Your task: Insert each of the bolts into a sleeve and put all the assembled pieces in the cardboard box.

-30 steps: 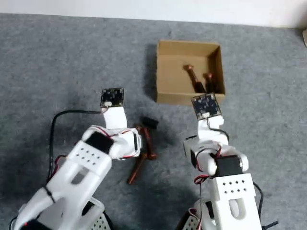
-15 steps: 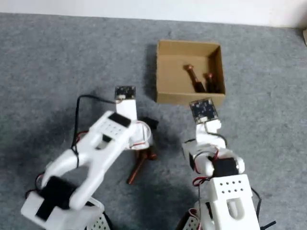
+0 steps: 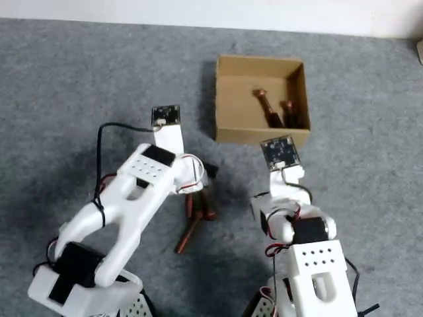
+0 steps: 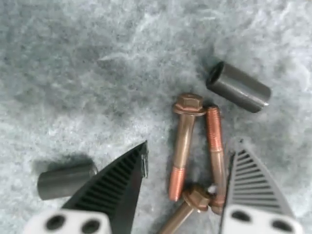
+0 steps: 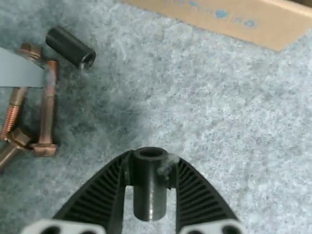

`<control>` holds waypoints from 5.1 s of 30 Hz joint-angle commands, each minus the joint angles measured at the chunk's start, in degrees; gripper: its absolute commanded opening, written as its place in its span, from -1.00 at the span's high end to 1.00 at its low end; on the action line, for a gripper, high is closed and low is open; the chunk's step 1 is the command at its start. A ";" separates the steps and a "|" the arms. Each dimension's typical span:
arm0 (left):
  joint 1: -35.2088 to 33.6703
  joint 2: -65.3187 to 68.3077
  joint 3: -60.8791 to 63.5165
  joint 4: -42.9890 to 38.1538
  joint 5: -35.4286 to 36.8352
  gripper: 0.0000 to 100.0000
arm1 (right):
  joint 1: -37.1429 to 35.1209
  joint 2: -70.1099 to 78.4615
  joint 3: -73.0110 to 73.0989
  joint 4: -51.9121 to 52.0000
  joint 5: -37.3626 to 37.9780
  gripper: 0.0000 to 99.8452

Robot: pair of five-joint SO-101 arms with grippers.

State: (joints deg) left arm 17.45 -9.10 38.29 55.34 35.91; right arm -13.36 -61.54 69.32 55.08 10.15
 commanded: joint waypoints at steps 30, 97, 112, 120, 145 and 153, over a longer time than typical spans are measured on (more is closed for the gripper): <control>-1.27 13.93 -2.51 -8.26 -4.84 0.49 | 0.66 -1.19 1.01 -1.71 0.70 0.99; -2.33 -53.05 0.04 7.82 -24.53 0.99 | -28.26 -1.27 12.88 -38.99 0.35 0.99; -1.80 -80.84 27.65 -17.41 -15.56 0.99 | -27.65 -2.15 14.46 -44.62 -4.84 0.99; -1.27 -81.10 33.10 -21.71 -7.12 0.99 | -28.00 -25.63 25.36 -44.26 -4.92 0.99; 4.18 -81.63 23.87 -17.67 -5.80 0.99 | -27.82 -43.56 32.66 -33.27 -4.66 0.99; 10.68 -81.63 26.51 -12.31 -5.80 0.99 | -28.00 -43.65 32.66 -33.27 -4.57 0.99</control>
State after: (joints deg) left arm 25.27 -89.98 65.10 43.21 29.93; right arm -41.23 -103.82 95.87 21.76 5.76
